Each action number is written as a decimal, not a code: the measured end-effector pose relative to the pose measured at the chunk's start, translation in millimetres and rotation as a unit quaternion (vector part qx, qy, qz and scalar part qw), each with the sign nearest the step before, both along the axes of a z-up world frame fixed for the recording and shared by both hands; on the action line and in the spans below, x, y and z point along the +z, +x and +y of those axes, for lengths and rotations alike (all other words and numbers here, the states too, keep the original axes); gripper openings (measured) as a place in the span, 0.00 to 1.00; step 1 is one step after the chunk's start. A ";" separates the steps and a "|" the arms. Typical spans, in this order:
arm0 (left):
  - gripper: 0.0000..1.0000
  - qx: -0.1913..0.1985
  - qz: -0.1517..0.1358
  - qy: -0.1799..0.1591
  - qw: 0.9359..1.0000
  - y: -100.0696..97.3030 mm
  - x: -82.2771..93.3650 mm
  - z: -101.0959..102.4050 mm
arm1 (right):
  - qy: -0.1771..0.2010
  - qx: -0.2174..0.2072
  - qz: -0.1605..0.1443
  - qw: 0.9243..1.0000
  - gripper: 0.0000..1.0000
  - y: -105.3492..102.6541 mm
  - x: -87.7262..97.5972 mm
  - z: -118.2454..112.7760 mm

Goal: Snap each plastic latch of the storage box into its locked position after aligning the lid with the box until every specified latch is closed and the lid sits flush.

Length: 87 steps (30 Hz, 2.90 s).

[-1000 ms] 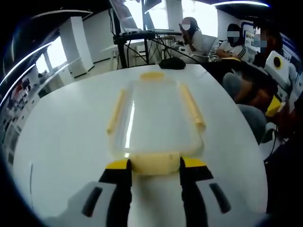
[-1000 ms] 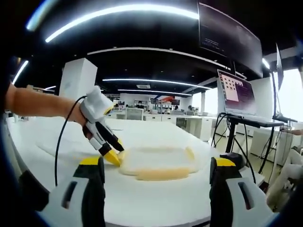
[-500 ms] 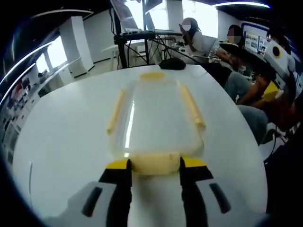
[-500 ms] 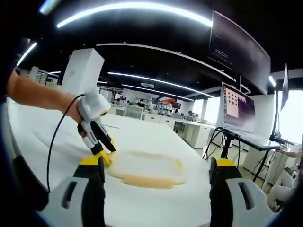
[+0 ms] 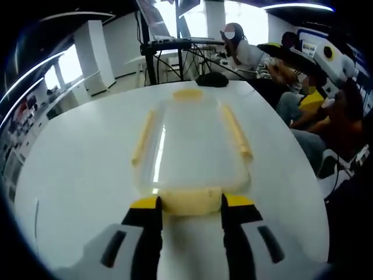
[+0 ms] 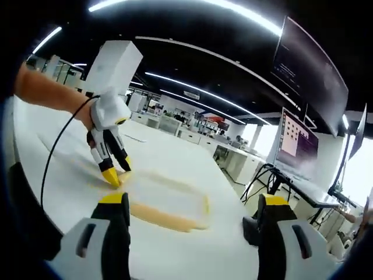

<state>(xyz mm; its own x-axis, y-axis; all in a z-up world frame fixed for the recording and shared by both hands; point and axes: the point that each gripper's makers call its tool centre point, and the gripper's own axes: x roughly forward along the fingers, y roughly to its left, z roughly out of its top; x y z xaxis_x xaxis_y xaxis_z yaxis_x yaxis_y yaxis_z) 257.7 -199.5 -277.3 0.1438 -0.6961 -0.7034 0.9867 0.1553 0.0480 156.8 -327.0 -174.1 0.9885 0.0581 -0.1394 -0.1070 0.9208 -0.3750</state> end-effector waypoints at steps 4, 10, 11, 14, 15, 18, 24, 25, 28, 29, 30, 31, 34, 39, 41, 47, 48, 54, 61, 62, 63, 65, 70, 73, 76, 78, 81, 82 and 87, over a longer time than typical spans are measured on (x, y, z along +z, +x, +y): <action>0.39 0.001 0.003 0.003 1.000 6.0 -0.2 -1.7 | -0.032 0.007 0.017 0.999 0.91 5.5 -6.7 -1.1; 0.39 0.000 0.004 0.002 1.000 12.5 -0.5 -2.8 | -0.057 0.009 0.028 0.998 0.91 9.7 -9.4 -9.1; 0.39 0.000 0.005 0.001 1.000 14.4 -0.6 -3.4 | -0.062 0.009 0.031 0.998 0.91 11.0 -9.7 -11.7; 0.39 0.000 0.006 -0.002 1.000 15.8 -0.5 -4.2 | -0.072 0.009 0.035 0.997 0.91 15.6 -9.2 -19.6; 0.39 0.000 0.006 -0.002 1.000 15.0 -0.5 -4.2 | -0.075 0.007 0.035 0.997 0.91 16.6 -8.5 -21.2; 0.39 0.000 0.007 -0.001 1.000 14.8 -0.5 -4.5 | -0.087 0.009 0.039 0.995 0.91 20.5 -8.2 -26.9; 0.38 -0.001 0.015 0.001 1.000 10.9 -0.8 -2.9 | -0.122 0.014 0.052 0.991 0.91 35.9 -7.4 -43.9; 0.38 -0.001 0.014 0.000 1.000 8.1 -0.9 -2.6 | -0.130 0.014 0.055 0.990 0.91 37.6 -8.1 -45.8; 0.38 -0.001 0.018 -0.002 1.000 5.2 -1.3 -1.8 | -0.143 0.014 0.059 0.988 0.91 44.8 -8.9 -51.8; 0.38 -0.002 0.018 -0.001 1.000 4.9 -1.4 -1.7 | -0.147 0.014 0.063 0.987 0.91 48.1 -10.7 -54.6; 0.38 -0.002 0.019 -0.001 1.000 4.6 -1.4 -1.5 | -0.149 0.015 0.065 0.987 0.91 49.7 -11.3 -55.9; 0.38 -0.003 0.019 0.000 1.000 4.1 -1.5 -1.4 | -0.151 0.015 0.066 0.986 0.90 51.4 -11.9 -57.2; 0.38 -0.005 0.020 0.001 1.000 3.4 -1.6 -1.2 | -0.153 0.016 0.066 0.986 0.87 54.9 -12.2 -59.6; 0.38 -0.006 0.022 0.001 1.000 2.9 -1.8 -0.8 | -0.168 0.019 0.073 0.983 0.87 67.2 -12.6 -64.7; 0.38 -0.006 0.022 -0.001 1.000 2.6 -1.8 -0.5 | -0.173 0.019 0.076 0.982 0.87 71.8 -11.9 -66.4; 0.38 -0.011 0.022 0.003 1.000 0.3 -2.0 0.3 | -0.197 0.026 0.081 0.977 0.87 84.8 -12.1 -66.4; 0.38 -0.012 0.022 0.004 1.000 0.0 -2.0 0.4 | -0.198 0.027 0.081 0.976 0.87 85.9 -12.9 -66.4; 0.38 -0.016 0.021 0.000 1.000 -0.8 -1.9 0.7 | -0.207 0.037 0.092 0.973 0.87 94.2 -19.5 -67.1; 0.38 -0.016 0.022 0.001 1.000 -1.5 -2.1 0.9 | -0.217 0.044 0.102 0.970 0.88 101.9 -22.0 -70.3; 0.38 -0.016 0.022 0.001 1.000 -1.6 -2.1 0.9 | -0.220 0.045 0.104 0.969 0.88 103.0 -22.6 -70.9; 0.38 -0.016 0.022 0.001 1.000 -1.9 -2.2 0.9 | -0.223 0.045 0.105 0.968 0.88 103.9 -23.0 -71.2; 0.38 -0.015 0.022 0.001 1.000 -2.2 -2.2 1.0 | -0.231 0.045 0.108 0.966 0.88 105.8 -23.9 -72.8; 0.38 -0.016 0.022 0.001 1.000 -3.2 -1.7 0.7 | -0.246 0.044 0.113 0.962 0.88 110.6 -24.3 -78.8; 0.38 -0.016 0.022 0.001 1.000 -3.5 -1.6 0.3 | -0.258 0.043 0.121 0.958 0.88 114.3 -28.8 -83.0; 0.38 -0.016 0.023 0.001 1.000 -3.8 -1.6 0.2 | -0.267 0.041 0.123 0.955 0.88 118.3 -30.5 -85.5; 0.38 -0.018 0.023 0.000 1.000 -4.4 -1.6 0.3 | -0.273 0.042 0.124 0.953 0.88 120.6 -31.8 -85.9; 0.38 -0.018 0.022 0.001 1.000 -4.8 -1.6 0.1 | -0.296 0.044 0.125 0.946 0.88 125.1 -33.6 -88.5; 0.38 -0.019 0.022 0.002 1.000 -4.5 -1.7 -0.2 | -0.298 0.046 0.125 0.945 0.89 125.9 -33.5 -87.9; 0.38 -0.019 0.023 0.003 1.000 -4.1 -1.7 -0.3 | -0.304 0.052 0.123 0.943 0.90 130.4 -32.0 -87.6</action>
<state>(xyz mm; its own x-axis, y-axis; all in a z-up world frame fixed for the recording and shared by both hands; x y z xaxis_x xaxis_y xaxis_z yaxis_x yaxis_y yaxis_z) 253.6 -199.8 -279.0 0.0845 -0.6959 -0.7131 0.9931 0.1169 0.0035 287.2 -414.6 -206.1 0.9150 -0.0125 -0.4032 -0.3375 0.5240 -0.7820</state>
